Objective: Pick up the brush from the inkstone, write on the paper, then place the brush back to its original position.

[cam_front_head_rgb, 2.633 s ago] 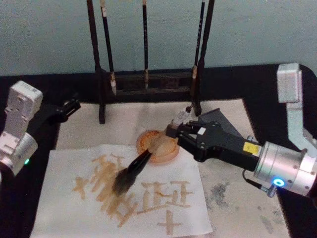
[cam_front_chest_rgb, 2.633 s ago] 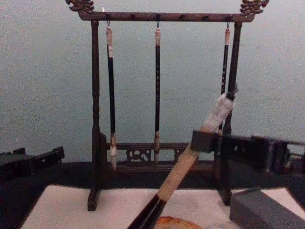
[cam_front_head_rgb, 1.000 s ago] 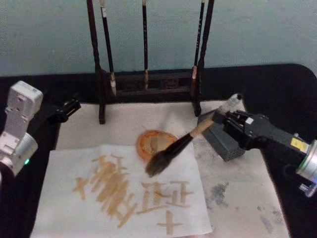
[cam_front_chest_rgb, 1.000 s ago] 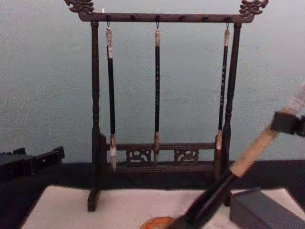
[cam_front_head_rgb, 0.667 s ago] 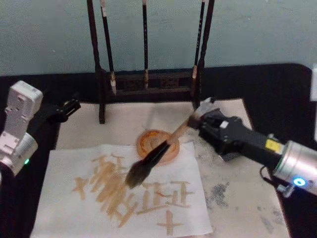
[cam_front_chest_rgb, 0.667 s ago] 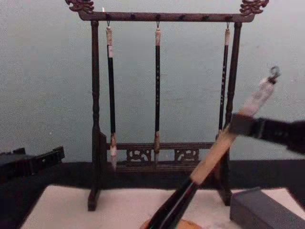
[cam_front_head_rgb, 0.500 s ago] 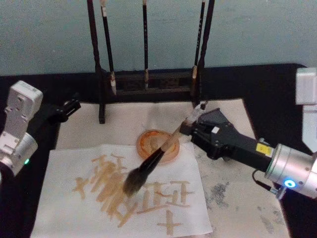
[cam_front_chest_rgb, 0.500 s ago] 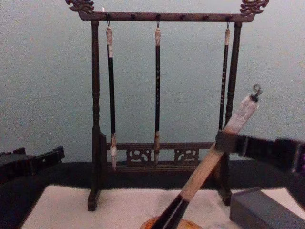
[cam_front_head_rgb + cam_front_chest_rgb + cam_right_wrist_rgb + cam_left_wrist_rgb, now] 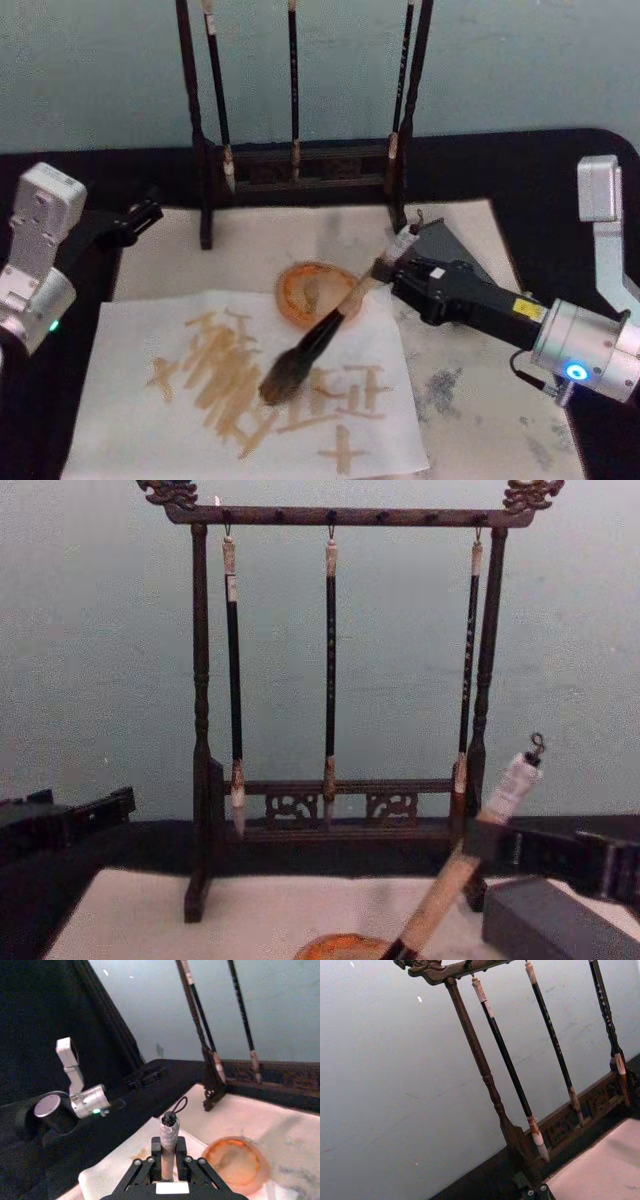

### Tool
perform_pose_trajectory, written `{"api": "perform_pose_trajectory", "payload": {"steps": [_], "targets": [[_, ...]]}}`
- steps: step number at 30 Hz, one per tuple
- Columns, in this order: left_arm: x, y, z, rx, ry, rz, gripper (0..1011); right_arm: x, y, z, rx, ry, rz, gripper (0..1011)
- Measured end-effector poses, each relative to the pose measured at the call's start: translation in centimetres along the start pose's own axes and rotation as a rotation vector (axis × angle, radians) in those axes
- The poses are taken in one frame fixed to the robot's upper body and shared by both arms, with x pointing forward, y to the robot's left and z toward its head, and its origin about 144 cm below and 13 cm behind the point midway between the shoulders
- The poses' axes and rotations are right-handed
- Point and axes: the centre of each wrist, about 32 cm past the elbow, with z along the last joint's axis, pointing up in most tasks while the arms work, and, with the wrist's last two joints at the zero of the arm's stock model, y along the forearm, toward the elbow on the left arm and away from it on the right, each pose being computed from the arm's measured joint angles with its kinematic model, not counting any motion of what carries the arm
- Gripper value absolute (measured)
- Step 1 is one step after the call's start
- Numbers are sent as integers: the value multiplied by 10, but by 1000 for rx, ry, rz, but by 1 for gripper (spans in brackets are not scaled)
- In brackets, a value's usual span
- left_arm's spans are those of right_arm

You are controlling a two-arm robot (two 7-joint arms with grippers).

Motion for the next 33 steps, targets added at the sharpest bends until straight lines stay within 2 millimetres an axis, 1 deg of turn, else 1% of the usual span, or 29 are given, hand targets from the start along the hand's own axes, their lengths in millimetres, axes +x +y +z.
{"api": "perform_pose_trajectory", "payload": {"steps": [5,16,23,29,33], "targets": [[0,0,0,0,0,0,1002,4,-7,0,5,7,-26,173],[0,0,0,0,0,0,1002,14,-31,-1,22,19,-101,173],[0,0,0,0,0,0,1002,13,-41,4,46,15,-111,173],[0,0,0,0,0,0,1002,6,-41,14,76,9,-69,173],[0,0,0,0,0,0,1002,1,-35,23,102,12,-20,173]]}}
